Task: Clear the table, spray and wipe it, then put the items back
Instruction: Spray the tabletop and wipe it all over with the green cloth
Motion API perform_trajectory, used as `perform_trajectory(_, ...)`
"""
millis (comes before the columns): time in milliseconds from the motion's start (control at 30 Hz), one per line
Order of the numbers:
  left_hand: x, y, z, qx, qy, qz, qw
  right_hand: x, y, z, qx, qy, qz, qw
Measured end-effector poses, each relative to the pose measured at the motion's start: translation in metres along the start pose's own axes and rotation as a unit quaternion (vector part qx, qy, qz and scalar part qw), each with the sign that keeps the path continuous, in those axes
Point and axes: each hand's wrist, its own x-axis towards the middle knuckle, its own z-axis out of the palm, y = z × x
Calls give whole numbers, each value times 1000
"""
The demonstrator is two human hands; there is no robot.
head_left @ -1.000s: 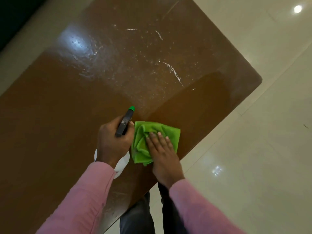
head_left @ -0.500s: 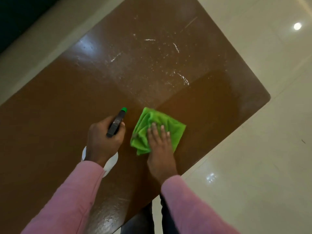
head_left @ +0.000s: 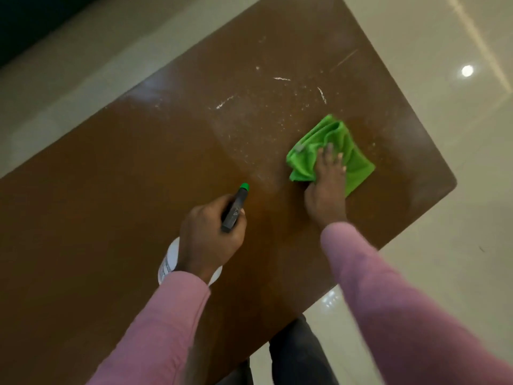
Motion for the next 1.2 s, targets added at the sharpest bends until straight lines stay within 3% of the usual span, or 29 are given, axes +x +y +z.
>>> perform_trajectory(133, 1, -4, -7, 6, 40, 23, 999, -111, -56, 72, 18, -107, -159, 981)
perform_trajectory(233, -1, -8, -13, -19, 49, 27, 998, -107, -41, 67, -16, -122, -227, 966)
perform_trajectory(300, -2, -9, -14, -35, 58, 19, 998, -69, -19, 45, -34, -82, -197, 976)
perform_trajectory(400, -2, -8, -14, -54, 63, 4, 997, 20, 7, 1, -54, -14, -71, 996)
perform_trajectory(533, 1, -4, -11, -49, 48, -16, 998, 64, -3, -21, -34, -20, -16, 999)
perform_trajectory(633, 6, -4, -13, -50, 38, -42, 997, 0, -36, 14, -2, -35, -61, 998)
perform_trajectory(733, 22, 0, -14, -29, -10, -63, 998, -92, -58, 56, 0, -119, -140, 983)
perform_trajectory(800, 37, 10, -13, 32, -82, -45, 995, -122, -62, 73, -12, -141, -150, 978)
perform_trajectory(867, 51, 21, -10, 97, -102, -19, 990, -128, -63, 77, -15, -151, -138, 979)
perform_trajectory(1100, 79, 28, -17, 96, 21, -39, 994, -95, -40, 58, -33, -137, -195, 971)
perform_trajectory(1200, 73, 12, -33, 87, 53, -40, 994, -17, -31, 25, -25, -77, -146, 986)
